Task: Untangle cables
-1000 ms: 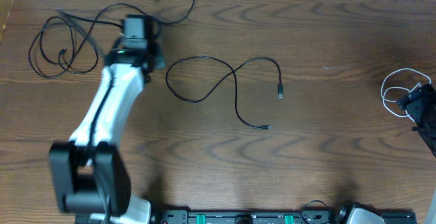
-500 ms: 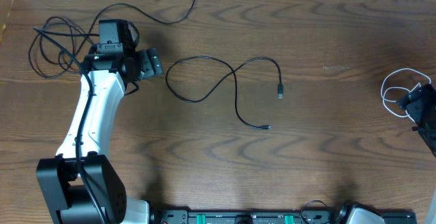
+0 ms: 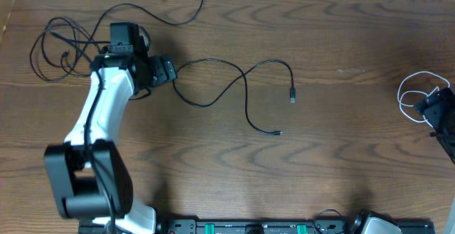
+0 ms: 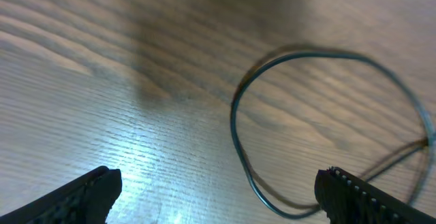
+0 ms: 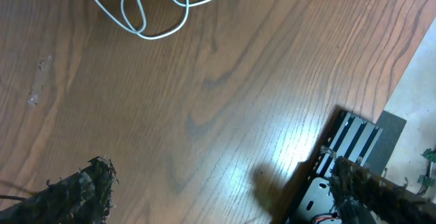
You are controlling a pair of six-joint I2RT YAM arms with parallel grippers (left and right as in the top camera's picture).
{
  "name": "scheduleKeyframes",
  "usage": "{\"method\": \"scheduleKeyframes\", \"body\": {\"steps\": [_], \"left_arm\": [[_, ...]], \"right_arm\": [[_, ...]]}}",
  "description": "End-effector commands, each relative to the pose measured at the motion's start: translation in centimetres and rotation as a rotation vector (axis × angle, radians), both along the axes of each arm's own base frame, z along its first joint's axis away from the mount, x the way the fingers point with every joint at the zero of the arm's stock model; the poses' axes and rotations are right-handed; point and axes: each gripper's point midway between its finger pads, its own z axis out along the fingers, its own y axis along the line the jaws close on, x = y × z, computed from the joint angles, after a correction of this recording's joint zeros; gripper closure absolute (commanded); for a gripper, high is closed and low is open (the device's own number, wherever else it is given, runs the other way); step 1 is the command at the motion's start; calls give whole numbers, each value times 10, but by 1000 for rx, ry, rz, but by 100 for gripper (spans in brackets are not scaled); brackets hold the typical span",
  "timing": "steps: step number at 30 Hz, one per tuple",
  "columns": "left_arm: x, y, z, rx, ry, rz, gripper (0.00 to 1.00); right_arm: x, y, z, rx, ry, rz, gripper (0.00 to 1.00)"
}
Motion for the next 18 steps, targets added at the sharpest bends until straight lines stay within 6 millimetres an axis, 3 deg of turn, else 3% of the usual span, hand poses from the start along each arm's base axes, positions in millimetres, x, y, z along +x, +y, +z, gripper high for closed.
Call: {"method": "scheduleKeyframes", "body": {"steps": [1, 8, 18], "left_arm": [[-2, 0, -33, 0, 78, 9, 5], [2, -2, -69, 12, 128, 1, 13], [-1, 3, -101, 310, 190, -27, 13]], "right_arm": [[-2, -2, 1, -7, -3, -22, 1], [-2, -2, 1, -7, -3, -22, 1], [-2, -2, 1, -7, -3, -22, 1]]}}
